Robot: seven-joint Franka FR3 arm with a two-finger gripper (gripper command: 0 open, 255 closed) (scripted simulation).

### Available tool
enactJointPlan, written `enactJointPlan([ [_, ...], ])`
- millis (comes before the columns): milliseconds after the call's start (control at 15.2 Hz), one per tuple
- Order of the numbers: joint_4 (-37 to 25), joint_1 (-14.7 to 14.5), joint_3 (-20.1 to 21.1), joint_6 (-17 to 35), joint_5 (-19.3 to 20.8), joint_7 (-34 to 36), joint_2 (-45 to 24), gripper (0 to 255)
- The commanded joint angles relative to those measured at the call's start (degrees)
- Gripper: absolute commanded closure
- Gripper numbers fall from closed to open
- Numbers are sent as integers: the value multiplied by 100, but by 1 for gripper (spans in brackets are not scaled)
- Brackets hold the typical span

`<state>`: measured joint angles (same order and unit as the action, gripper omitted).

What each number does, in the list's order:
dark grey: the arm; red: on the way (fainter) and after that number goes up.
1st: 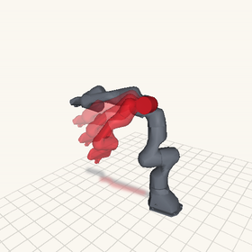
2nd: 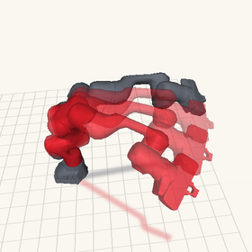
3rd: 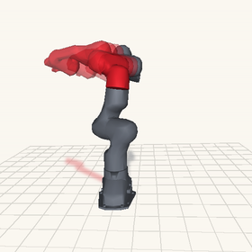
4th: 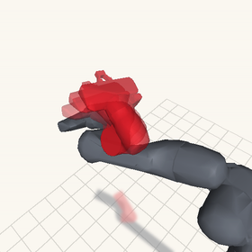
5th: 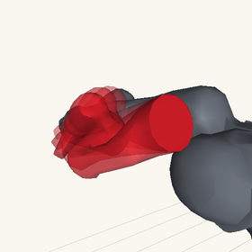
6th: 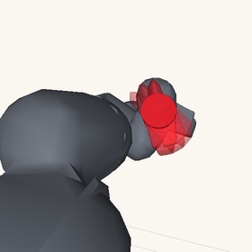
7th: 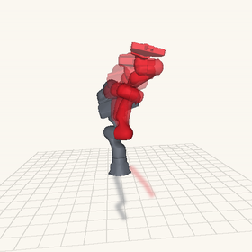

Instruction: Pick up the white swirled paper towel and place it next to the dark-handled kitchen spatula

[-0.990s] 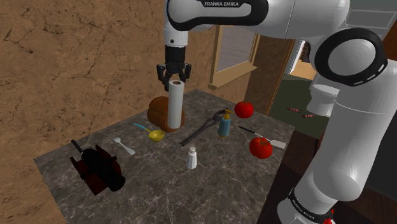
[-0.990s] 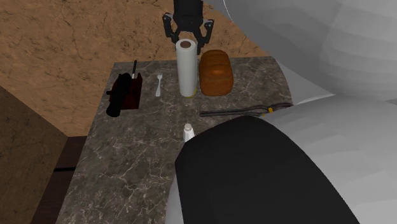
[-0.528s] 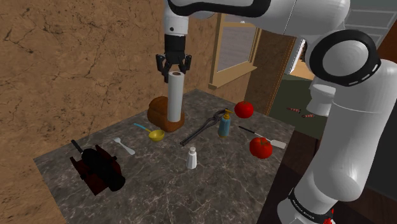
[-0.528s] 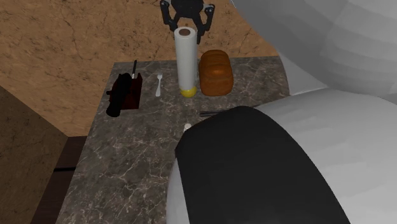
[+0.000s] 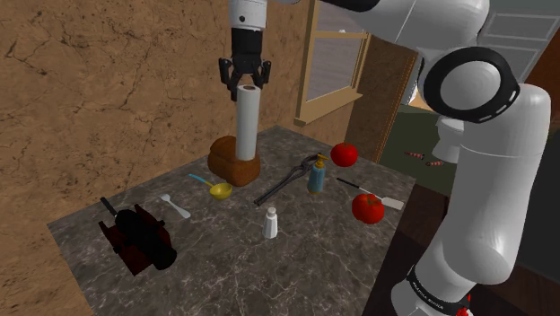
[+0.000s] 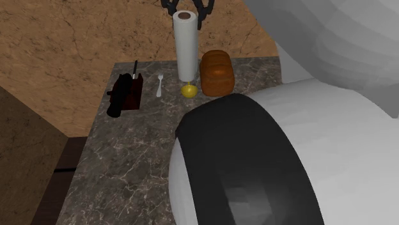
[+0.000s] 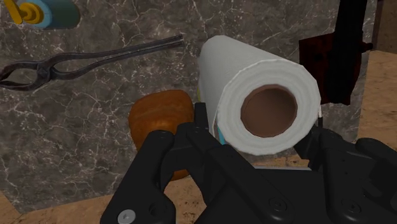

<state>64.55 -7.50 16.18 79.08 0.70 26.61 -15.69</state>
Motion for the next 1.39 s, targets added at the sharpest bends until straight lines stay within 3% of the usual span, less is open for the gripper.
enactJointPlan([
  [0, -340, -40, 7, -218, 37, 27, -127, 255],
  [264, -1135, -145, 18, -701, 131, 78, -443, 255],
  [660, 951, 574, -234, -133, -311, -694, 1079, 255],
  [1320, 2761, 1222, -968, 38, -517, -2060, 2661, 255],
])
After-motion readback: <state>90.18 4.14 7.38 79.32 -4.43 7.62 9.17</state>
